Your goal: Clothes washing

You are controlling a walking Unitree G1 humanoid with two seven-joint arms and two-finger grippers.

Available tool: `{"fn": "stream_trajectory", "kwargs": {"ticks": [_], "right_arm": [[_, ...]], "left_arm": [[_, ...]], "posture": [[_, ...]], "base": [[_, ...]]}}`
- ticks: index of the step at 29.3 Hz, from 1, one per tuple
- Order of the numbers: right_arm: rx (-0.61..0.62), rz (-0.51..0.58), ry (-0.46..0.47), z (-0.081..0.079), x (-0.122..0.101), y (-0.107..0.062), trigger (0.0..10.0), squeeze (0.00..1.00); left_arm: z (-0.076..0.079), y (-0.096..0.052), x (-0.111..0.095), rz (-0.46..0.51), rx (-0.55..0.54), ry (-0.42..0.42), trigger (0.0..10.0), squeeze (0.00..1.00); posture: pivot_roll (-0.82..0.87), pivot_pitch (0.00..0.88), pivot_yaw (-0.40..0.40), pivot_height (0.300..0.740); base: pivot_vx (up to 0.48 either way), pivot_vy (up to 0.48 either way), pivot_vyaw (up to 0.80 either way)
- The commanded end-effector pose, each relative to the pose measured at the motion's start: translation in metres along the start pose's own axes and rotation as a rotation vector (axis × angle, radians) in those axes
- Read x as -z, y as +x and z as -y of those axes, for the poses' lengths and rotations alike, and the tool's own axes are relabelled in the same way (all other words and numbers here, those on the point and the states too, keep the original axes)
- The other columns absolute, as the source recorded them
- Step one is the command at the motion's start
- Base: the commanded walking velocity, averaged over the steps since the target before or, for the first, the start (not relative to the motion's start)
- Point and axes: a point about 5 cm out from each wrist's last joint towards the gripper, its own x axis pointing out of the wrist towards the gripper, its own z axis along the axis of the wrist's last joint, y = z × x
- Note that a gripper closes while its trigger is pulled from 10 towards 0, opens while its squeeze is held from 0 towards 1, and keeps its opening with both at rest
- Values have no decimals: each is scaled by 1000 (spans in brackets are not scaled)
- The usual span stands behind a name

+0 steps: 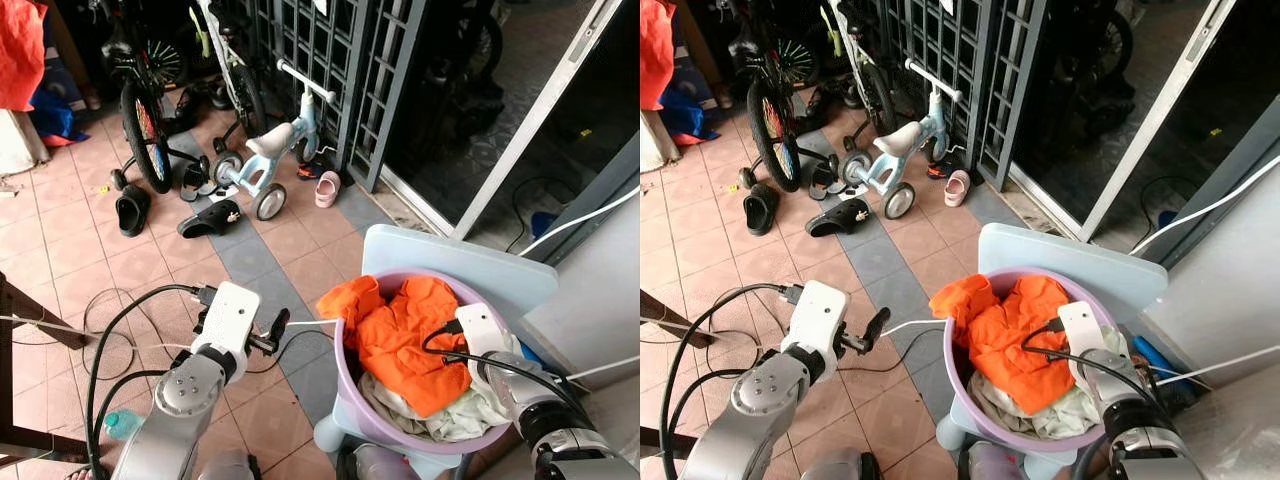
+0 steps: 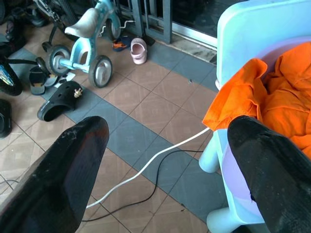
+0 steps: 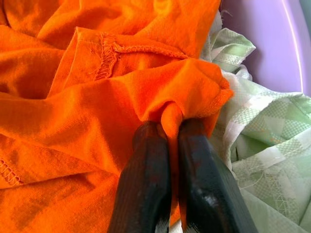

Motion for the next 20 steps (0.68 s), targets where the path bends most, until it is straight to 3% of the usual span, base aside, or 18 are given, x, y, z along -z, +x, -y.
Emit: {"fn": "stream_trajectory", "kwargs": {"ticks": [1,4,7,8,9,11,14,16,20], "right_arm": [[2,15,21,4,-2,0,0,0],[4,86,61,5,-12,-1,0,0],[-12,341,158,3,-50,-13,0,0],[-12,341,158,3,-50,-13,0,0],[-22,475,183,-1,-67,-23,0,0],[-28,623,218,-9,-84,-40,0,0],[-10,712,255,-22,-90,-56,0,0],[-1,707,269,-29,-89,-59,9882,0],[8,725,291,-41,-87,-68,10000,0]], "left_arm": [[-2,2,0,4,-15,10,10000,0],[-4,4,-1,16,-37,22,10000,0],[-10,10,-6,50,-71,22,10000,0],[-10,10,-6,50,-71,22,10000,0],[-11,12,-8,66,-84,24,10000,0],[-13,15,-12,83,-89,31,10000,0],[-12,20,-23,127,-84,30,10000,0],[-13,21,-23,127,-82,32,10000,0],[-11,23,-21,125,-60,44,10000,0]], "posture": [[13,60,-49,740],[15,26,-47,740],[11,0,-36,740],[11,0,-36,740],[6,0,-29,740],[-2,0,-20,740],[-6,0,-2,740],[-11,0,9,740],[-12,0,24,740]], "base": [[0,0,0],[0,0,0],[0,0,0],[0,0,0],[0,0,0],[0,0,0],[0,0,0],[0,0,-203],[0,0,-694]]}}
